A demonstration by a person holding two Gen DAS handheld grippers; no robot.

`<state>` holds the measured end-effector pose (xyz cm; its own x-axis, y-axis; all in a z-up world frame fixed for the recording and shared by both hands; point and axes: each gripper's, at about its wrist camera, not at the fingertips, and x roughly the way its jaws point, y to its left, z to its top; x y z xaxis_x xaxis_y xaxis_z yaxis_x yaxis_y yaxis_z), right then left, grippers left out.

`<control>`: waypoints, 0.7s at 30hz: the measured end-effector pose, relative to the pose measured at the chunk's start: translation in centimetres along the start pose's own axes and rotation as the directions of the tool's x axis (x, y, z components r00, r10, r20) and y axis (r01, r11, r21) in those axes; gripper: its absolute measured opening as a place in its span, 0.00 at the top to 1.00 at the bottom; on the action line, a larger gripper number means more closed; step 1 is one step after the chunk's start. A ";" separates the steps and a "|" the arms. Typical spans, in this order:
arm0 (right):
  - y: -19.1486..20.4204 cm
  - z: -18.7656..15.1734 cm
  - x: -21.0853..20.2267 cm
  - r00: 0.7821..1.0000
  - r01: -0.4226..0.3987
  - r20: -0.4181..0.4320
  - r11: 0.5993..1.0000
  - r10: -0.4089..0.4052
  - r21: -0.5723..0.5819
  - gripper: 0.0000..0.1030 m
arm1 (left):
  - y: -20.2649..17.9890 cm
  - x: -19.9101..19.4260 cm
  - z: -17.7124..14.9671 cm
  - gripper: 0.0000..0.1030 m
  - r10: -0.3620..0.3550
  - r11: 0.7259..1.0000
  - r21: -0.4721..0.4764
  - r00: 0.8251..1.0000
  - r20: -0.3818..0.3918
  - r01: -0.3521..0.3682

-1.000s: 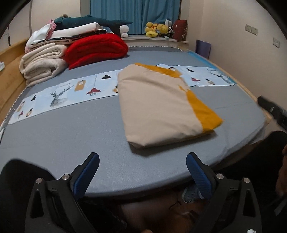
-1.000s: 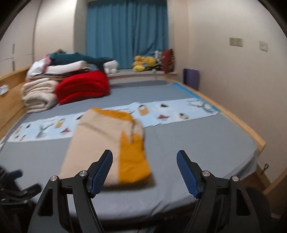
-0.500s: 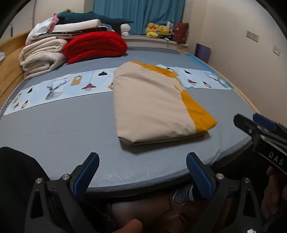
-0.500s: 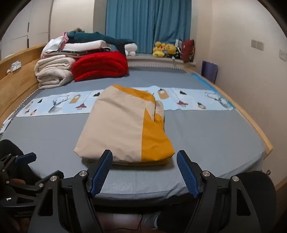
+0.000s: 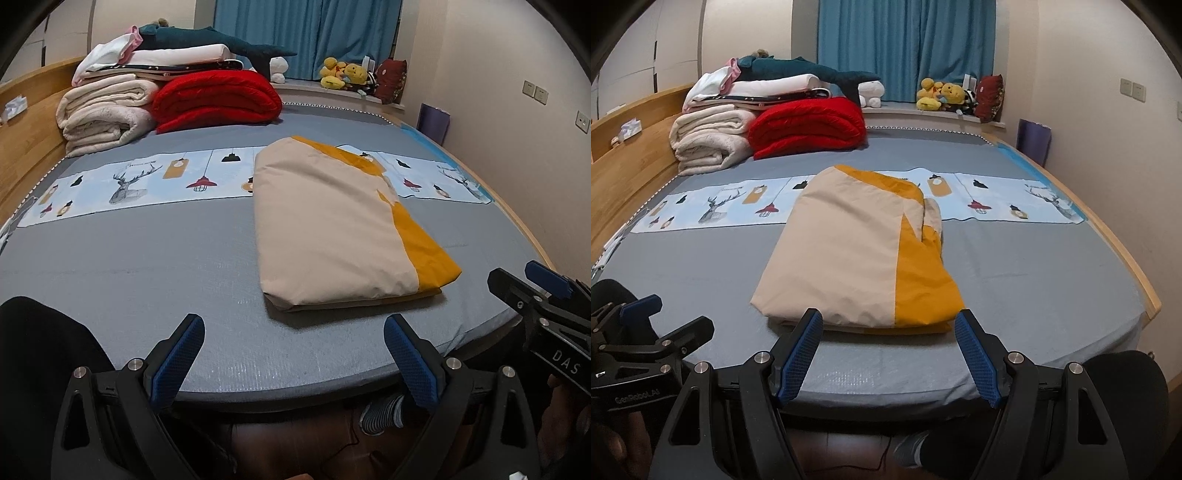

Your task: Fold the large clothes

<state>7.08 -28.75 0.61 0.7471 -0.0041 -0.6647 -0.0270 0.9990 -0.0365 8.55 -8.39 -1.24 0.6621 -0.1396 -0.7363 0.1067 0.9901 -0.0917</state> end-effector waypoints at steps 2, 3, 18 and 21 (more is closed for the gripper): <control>0.1 0.0 0.0 1.000 -0.001 0.000 1.000 0.001 -0.003 0.28 | -0.1 -0.1 0.0 0.06 0.001 1.000 0.004 1.000 0.006 -0.001; 0.2 0.0 0.0 1.000 -0.002 0.001 1.000 0.002 -0.006 0.28 | -0.1 -0.2 0.0 0.06 0.000 1.000 0.006 1.000 0.010 0.000; 0.6 -0.2 0.1 1.000 -0.012 0.000 1.000 0.012 -0.020 0.28 | -0.4 -0.4 0.3 0.06 -0.002 1.000 0.016 1.000 0.025 0.002; 0.7 -0.3 0.0 1.000 -0.016 -0.001 1.000 0.016 -0.026 0.28 | -0.4 -0.4 0.2 0.06 -0.002 1.000 0.016 1.000 0.023 0.001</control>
<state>6.90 -28.03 0.36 0.7462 0.0120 -0.6656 -0.0562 0.9974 -0.0451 8.39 -8.73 -0.71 0.6791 -0.1415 -0.7202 0.1196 0.9895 -0.0816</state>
